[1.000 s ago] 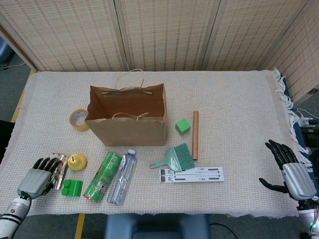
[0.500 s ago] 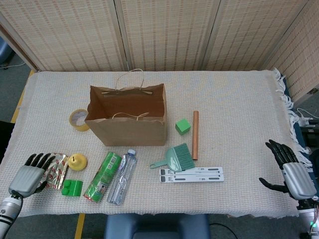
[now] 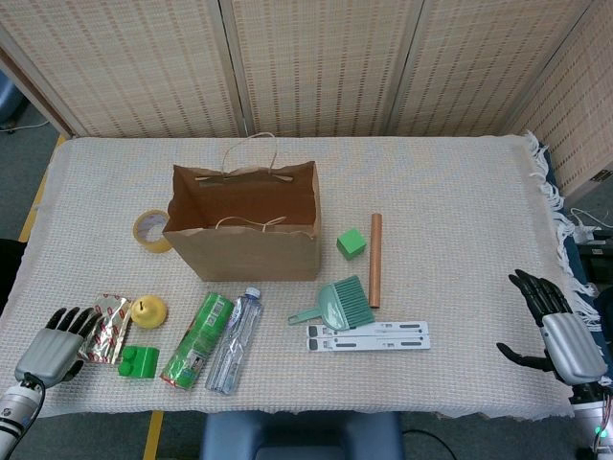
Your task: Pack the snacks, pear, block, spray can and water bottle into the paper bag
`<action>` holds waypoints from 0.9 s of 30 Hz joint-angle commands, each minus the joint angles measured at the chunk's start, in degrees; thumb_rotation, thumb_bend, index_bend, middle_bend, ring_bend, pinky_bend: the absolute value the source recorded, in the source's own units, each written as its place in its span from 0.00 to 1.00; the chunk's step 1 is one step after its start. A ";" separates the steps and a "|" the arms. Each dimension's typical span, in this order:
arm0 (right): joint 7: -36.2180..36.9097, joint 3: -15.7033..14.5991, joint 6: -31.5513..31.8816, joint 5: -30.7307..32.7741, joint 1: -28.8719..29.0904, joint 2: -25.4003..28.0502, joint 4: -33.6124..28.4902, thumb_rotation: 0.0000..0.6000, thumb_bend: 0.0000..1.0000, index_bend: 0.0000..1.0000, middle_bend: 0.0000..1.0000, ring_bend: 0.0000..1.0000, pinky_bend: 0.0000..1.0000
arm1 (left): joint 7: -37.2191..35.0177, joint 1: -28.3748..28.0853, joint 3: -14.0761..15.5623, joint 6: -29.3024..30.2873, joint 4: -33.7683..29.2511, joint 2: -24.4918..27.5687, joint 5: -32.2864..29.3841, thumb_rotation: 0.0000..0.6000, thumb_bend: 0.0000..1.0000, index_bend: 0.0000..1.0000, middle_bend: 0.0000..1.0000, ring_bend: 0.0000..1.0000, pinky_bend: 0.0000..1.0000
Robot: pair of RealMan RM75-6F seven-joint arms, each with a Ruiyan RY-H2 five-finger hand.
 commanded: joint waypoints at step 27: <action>0.27 0.02 -0.60 0.52 0.09 0.13 -0.53 1.00 0.08 0.00 0.00 0.00 0.02 | -3.75 -2.05 -0.79 2.63 11.13 -9.83 4.33 1.00 0.57 0.48 0.44 0.47 0.69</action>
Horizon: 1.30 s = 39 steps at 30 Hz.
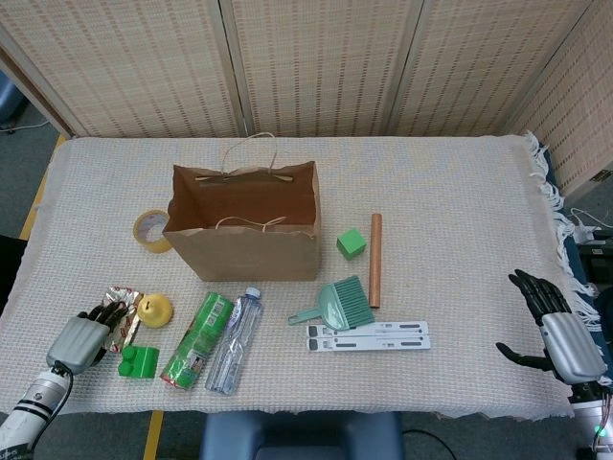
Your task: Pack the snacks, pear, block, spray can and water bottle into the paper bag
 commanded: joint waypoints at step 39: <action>0.70 -0.40 -0.14 -0.38 -0.11 0.37 -0.29 1.00 0.08 0.00 0.00 0.00 0.02 | -9.20 -9.12 -42.24 10.09 -43.66 12.95 -43.50 1.00 0.69 0.70 0.72 0.70 0.82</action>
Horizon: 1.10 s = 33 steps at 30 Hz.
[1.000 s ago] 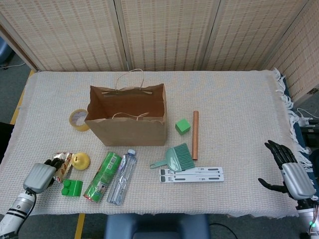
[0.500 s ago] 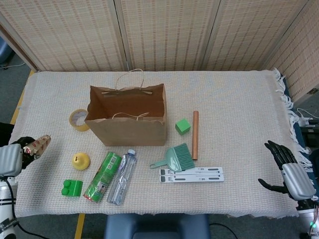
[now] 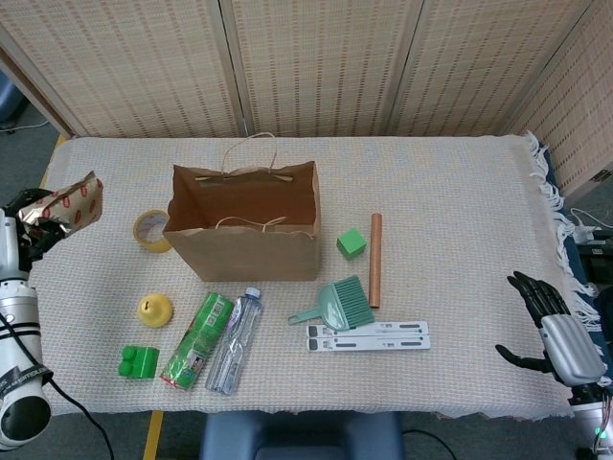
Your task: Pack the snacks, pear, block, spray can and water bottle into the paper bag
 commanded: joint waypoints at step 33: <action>2.62 -0.31 -1.85 0.31 0.68 1.75 -1.22 1.00 0.08 0.00 0.00 0.00 0.02 | 17.90 -25.06 9.29 -8.16 2.83 -8.39 0.64 1.00 0.42 0.05 0.00 0.00 0.19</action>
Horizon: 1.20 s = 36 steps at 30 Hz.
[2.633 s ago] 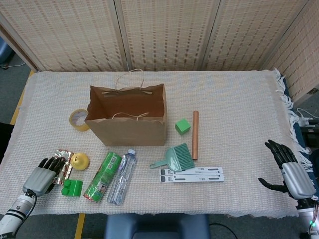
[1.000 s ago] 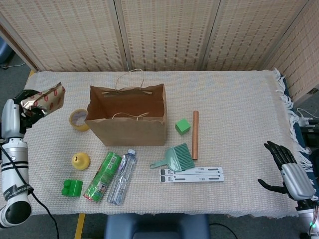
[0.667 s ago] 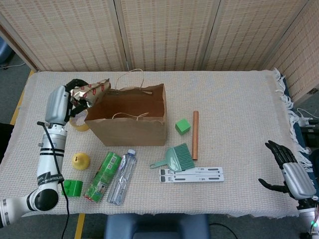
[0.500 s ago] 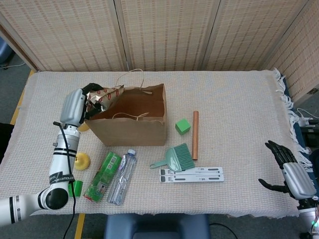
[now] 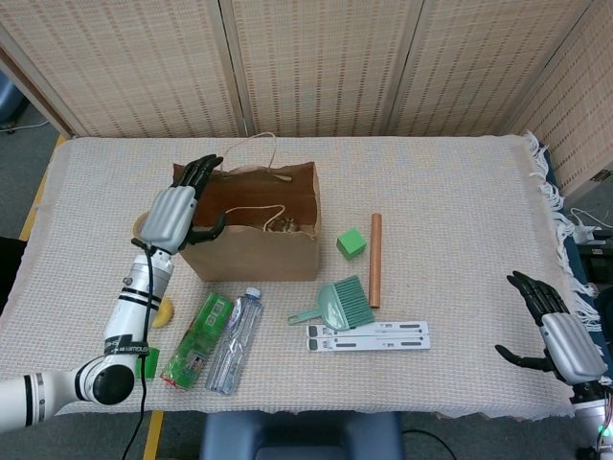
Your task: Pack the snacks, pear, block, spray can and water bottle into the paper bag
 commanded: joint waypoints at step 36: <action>-2.19 0.66 3.91 -1.77 -0.74 -2.90 2.58 1.00 0.07 0.00 0.00 0.00 0.02 | 2.25 24.87 30.93 -1.43 10.65 13.45 41.23 1.00 0.36 0.02 0.00 0.00 0.17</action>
